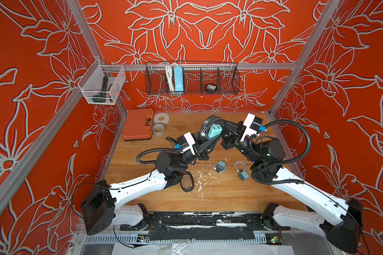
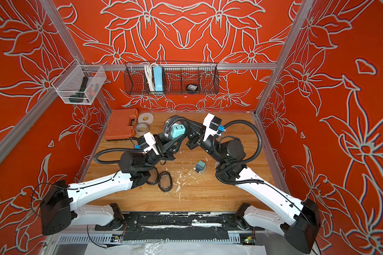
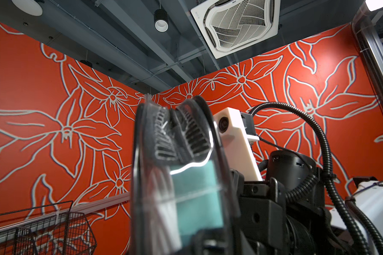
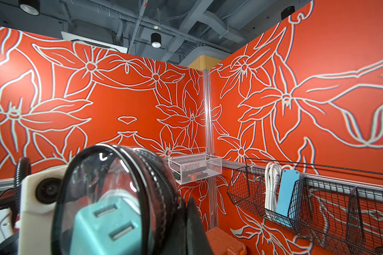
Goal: Pack away charging kits
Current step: Zip the zipper on the storage bag.
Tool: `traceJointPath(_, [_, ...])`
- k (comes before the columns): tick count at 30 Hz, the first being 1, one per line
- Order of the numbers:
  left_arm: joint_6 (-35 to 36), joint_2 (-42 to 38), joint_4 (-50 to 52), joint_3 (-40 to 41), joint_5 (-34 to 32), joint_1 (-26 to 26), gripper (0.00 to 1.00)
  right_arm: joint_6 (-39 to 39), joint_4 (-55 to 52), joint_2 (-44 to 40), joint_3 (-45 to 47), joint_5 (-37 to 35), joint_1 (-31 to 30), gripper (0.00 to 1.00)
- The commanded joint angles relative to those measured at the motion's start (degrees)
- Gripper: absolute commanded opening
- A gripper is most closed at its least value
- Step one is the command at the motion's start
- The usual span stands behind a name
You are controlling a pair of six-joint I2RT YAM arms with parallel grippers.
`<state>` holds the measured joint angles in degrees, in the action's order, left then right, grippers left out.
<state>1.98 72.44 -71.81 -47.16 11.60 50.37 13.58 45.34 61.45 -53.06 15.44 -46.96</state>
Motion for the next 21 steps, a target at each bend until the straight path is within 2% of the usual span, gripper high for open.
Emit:
traceJointPath(1, [-2.08, -4.50, 7.98, -2.44, -1.96, 0.52, 0.00, -5.23, -4.75, -2.70, -0.14, -1.03, -0.50, 0.00])
traceJointPath(5, [-4.36, -11.06, 23.38, -2.71, -2.26, 0.52, 0.00, -18.03, -15.49, -5.83, -2.40, 1.61, -0.45, 0.00])
traceJointPath(8, [-5.20, -17.40, 33.36, -1.02, -0.10, 0.54, 0.00, -25.28, -21.42, -7.18, -3.41, 1.14, -0.37, 0.00])
traceJointPath(14, [-5.40, -26.07, 44.65, 3.07, -0.35, 0.52, 0.00, -33.73, -29.87, -6.11, -7.23, 0.62, -0.40, 0.00])
traceJointPath(18, [-5.36, -27.96, 52.66, 3.03, -2.88, 0.50, 0.00, -37.75, -32.29, -5.65, -8.60, -1.11, -0.32, 0.00])
traceJointPath(21, [-5.39, -28.10, 56.52, 2.77, -2.72, 0.51, 0.00, -41.66, -33.68, -5.64, -8.82, 0.28, -0.27, 0.00])
